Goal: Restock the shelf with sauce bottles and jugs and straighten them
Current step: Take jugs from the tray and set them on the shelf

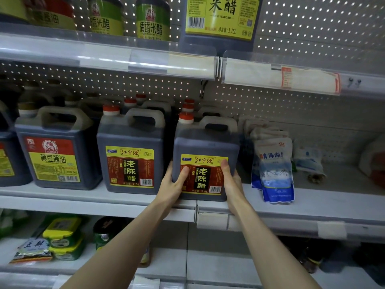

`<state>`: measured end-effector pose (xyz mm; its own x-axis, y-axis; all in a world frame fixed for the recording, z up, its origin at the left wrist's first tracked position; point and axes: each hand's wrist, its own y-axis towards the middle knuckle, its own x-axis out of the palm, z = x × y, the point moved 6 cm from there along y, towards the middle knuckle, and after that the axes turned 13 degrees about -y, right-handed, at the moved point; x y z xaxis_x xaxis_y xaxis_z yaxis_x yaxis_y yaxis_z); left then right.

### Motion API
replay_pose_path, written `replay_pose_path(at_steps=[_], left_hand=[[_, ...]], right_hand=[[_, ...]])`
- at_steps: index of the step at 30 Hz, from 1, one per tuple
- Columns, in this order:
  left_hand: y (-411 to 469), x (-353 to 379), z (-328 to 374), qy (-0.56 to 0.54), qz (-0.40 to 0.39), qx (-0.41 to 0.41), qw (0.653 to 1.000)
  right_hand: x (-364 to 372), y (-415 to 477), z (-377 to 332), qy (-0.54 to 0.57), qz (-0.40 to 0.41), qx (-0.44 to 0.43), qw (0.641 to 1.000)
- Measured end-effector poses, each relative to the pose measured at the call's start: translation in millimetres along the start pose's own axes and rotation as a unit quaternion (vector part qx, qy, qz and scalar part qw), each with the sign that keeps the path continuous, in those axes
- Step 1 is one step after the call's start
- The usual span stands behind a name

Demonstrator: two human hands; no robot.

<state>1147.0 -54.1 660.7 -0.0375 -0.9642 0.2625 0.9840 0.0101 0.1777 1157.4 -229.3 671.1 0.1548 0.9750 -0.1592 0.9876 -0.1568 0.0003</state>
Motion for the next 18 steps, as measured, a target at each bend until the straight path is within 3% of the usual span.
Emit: replay_pose_path(at_steps=[18], left_hand=[[6.7, -0.3, -1.3, -0.014, 0.002, -0.009, 1.0]], right_hand=[[-0.8, 8.5, 2.8, -0.02, 0.014, 0.006, 1.0]])
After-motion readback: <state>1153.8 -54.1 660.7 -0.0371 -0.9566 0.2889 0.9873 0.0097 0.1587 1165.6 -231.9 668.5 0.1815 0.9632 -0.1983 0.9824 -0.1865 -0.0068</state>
